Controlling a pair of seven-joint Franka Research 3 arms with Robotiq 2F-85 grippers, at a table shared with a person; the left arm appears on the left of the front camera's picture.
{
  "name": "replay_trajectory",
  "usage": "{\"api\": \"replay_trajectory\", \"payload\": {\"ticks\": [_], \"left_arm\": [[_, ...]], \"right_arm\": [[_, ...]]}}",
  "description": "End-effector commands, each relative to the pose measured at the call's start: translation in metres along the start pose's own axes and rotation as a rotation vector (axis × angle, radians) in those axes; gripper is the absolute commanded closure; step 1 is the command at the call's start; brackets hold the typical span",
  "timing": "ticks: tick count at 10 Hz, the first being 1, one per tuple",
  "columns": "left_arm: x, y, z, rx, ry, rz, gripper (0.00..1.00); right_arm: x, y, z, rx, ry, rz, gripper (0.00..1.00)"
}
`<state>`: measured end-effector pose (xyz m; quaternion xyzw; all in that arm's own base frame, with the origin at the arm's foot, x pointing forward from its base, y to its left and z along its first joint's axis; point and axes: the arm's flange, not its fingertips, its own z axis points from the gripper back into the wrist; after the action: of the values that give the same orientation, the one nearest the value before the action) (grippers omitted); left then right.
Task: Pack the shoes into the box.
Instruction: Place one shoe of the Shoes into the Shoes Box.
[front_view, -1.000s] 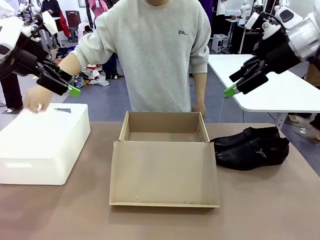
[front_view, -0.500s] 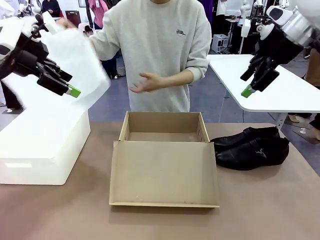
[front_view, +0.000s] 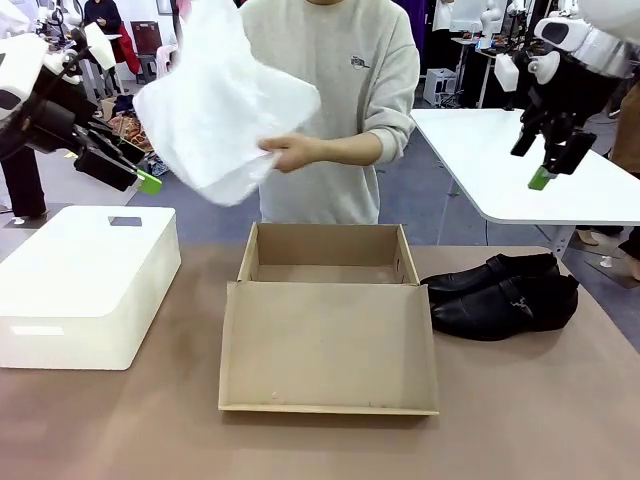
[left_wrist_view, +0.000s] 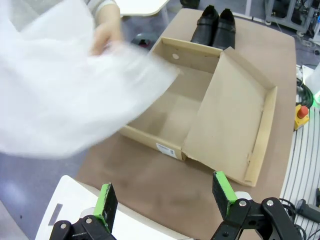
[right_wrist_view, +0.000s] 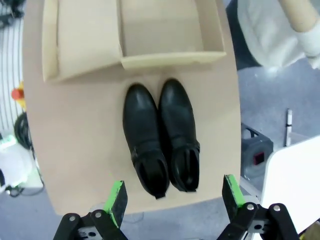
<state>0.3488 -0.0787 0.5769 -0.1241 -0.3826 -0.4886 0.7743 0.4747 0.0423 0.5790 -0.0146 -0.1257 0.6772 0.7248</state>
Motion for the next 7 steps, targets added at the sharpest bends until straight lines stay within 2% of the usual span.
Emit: {"api": "replay_trajectory", "payload": {"ticks": [1,5,6,7], "left_arm": [[-0.001,0.002,0.000,-0.010,-0.013,-0.015,0.00],[-0.001,0.002,0.000,-0.010,-0.013,-0.015,0.00],[-0.001,0.002,0.000,-0.010,-0.013,-0.015,0.00],[-0.001,0.002,0.000,-0.010,-0.013,-0.015,0.00]], "right_arm": [[-0.011,-0.019,-0.010,-0.017,0.086,0.030,0.00],[-0.037,-0.038,-0.049,0.031,0.076,-0.017,0.00],[-0.037,-0.039,-0.052,0.029,0.061,-0.037,0.00],[-0.036,-0.029,-0.051,0.036,0.090,-0.026,0.00]]}}
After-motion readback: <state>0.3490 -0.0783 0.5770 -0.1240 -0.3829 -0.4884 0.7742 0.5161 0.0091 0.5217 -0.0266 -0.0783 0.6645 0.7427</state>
